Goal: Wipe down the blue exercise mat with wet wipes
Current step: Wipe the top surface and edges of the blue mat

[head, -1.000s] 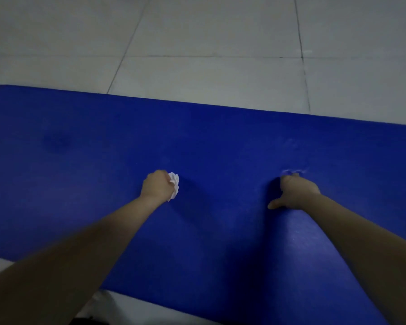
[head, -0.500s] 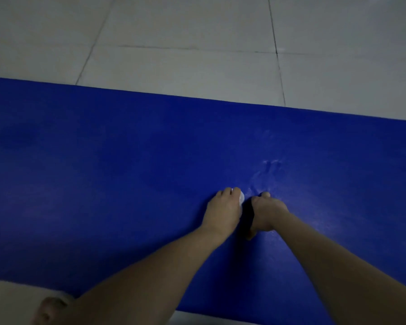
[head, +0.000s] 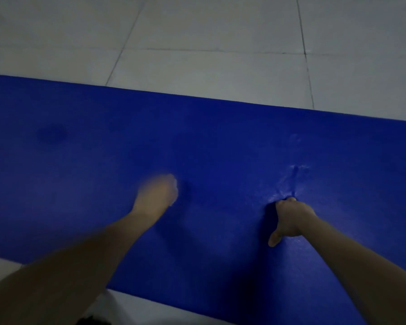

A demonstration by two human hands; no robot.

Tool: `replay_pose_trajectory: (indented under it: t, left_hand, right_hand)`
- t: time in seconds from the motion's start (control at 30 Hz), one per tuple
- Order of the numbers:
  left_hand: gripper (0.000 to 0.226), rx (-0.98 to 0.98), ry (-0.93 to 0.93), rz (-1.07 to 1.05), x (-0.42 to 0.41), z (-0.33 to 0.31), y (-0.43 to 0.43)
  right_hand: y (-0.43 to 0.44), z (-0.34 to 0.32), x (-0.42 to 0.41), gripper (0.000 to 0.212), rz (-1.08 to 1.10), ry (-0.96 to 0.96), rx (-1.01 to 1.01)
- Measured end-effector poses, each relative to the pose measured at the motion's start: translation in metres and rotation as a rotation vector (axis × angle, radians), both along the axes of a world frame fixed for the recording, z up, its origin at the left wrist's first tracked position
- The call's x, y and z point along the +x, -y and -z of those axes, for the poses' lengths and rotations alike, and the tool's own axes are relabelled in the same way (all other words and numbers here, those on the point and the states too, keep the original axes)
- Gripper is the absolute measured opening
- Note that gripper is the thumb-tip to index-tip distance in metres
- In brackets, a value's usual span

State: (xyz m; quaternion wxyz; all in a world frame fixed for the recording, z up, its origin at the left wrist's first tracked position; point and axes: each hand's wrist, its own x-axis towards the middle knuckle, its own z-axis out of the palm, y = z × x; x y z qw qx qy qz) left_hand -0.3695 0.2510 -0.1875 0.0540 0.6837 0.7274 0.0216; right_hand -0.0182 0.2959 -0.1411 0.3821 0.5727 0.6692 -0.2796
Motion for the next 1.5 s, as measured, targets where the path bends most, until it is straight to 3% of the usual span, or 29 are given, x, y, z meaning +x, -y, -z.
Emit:
replay_pose_trajectory:
  t: [0.17,0.33,0.5,0.6,0.73,0.9,1.03,1.2,1.33,1.4,1.5]
  left_hand:
    - [0.011,0.020,0.126,-0.106,-0.011,0.001,0.008]
    - [0.030,-0.028,0.379,-0.033,0.065,-0.005,0.010]
    - [0.032,-0.001,0.540,0.035,0.158,0.002,0.030]
    - [0.029,0.028,0.504,0.195,0.190,0.003,0.036]
    - [0.014,0.051,0.308,0.442,0.190,0.003,0.026]
    - [0.036,0.030,0.045,0.583,0.140,0.005,0.022]
    - [0.035,0.032,0.070,0.380,0.082,0.003,0.024]
    - [0.018,0.072,0.027,0.018,0.004,0.017,0.030]
    - [0.008,0.090,0.070,-0.137,-0.001,0.018,0.033]
    - [0.009,0.077,0.158,-0.174,0.012,0.021,0.034]
    - [0.015,0.018,0.272,-0.064,0.055,0.024,0.040]
  right_hand:
    - [0.001,0.001,0.002,0.110,-0.005,-0.005,0.010]
    - [0.000,0.001,0.000,0.104,-0.008,-0.011,0.027]
    - [0.000,0.000,0.000,0.104,-0.016,-0.008,0.037]
    - [-0.001,0.000,-0.002,0.101,-0.014,-0.005,0.043]
    - [-0.001,0.000,-0.003,0.101,-0.031,0.000,0.056]
    - [-0.003,-0.001,0.000,0.103,-0.037,-0.001,0.053]
    - [-0.003,-0.002,-0.002,0.102,-0.057,0.018,0.062]
    - [-0.002,-0.002,-0.001,0.103,-0.063,0.008,0.063]
    - [-0.002,-0.002,-0.001,0.100,-0.073,0.009,0.068]
    - [-0.003,-0.001,-0.002,0.099,-0.072,0.008,0.073]
    - [-0.005,0.000,-0.003,0.100,-0.074,0.004,0.074]
